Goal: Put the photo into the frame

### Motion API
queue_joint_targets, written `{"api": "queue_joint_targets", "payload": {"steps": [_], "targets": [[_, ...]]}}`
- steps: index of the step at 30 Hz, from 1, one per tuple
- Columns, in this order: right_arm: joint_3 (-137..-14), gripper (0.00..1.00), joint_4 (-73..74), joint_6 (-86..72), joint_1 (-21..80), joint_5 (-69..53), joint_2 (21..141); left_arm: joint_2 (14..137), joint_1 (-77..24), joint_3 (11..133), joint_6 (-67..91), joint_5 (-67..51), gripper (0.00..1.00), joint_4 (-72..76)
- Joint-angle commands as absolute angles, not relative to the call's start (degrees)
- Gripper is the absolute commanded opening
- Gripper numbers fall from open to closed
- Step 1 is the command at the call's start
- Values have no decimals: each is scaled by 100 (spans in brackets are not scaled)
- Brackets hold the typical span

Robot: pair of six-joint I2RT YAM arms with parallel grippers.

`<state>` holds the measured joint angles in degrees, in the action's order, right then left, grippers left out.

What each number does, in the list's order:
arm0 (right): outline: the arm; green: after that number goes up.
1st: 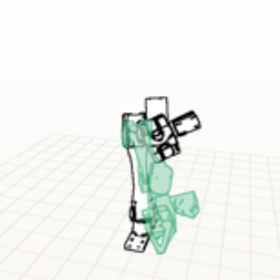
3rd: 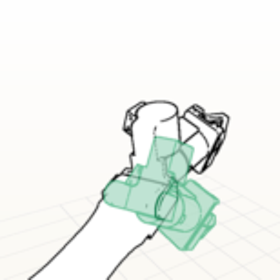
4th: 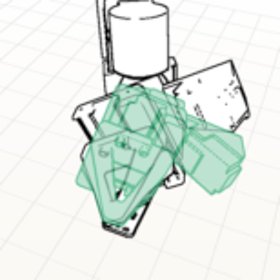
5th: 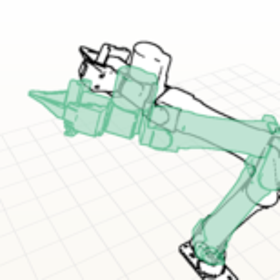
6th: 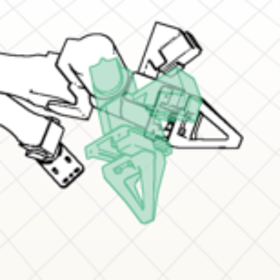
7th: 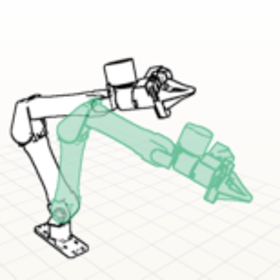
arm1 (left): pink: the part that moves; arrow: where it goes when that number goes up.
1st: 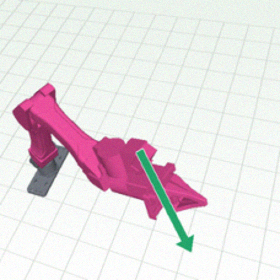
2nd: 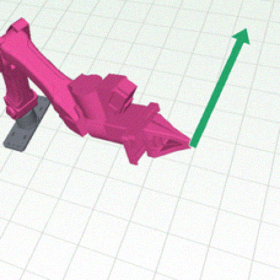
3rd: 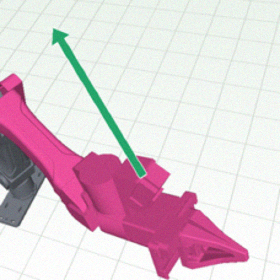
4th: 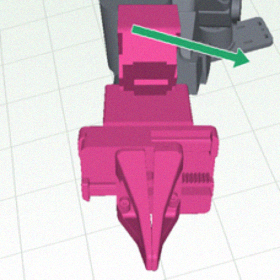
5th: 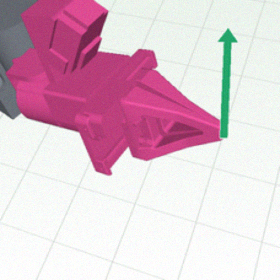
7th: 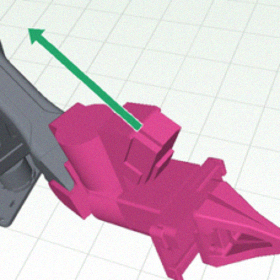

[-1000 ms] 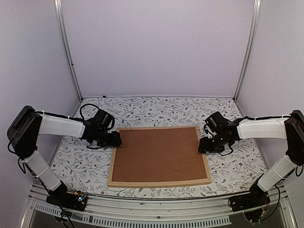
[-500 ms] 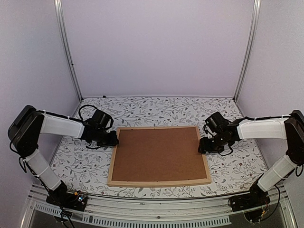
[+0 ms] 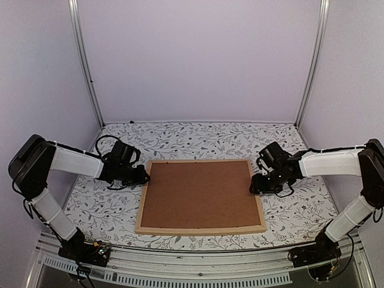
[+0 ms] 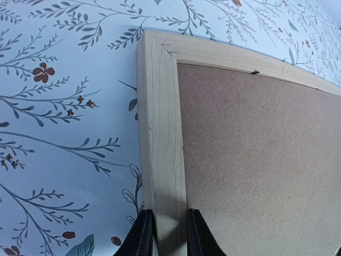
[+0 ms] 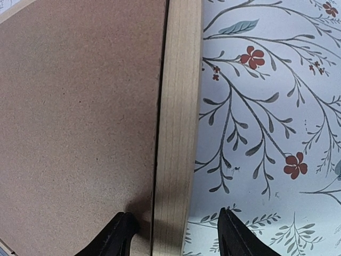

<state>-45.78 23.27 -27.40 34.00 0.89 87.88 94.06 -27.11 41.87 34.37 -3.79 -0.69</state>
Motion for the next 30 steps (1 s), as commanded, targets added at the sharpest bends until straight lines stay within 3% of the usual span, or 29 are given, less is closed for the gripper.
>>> {"api": "queue_joint_targets", "payload": {"steps": [1,8,11,17,18,30], "targets": [[-4425,58,2329,-2760,3376,61,8929,9504,-2426,3681,3799,-1434,0,633],[-4368,58,2285,-2768,3380,57,8920,9586,-2176,3577,3888,-2189,1,1054],[-4368,58,2263,-2763,3378,-129,8950,9592,-2167,3680,3831,-2113,20,880],[-4368,57,2234,-2760,3380,-149,9000,9241,-2174,3750,3693,-1751,69,407],[-4368,57,2228,-2760,3376,-157,9011,9136,-2183,3726,3681,-1682,73,335],[-4353,57,2154,-2733,3381,-198,9092,8197,-2984,3278,3824,-647,76,-800]]}}
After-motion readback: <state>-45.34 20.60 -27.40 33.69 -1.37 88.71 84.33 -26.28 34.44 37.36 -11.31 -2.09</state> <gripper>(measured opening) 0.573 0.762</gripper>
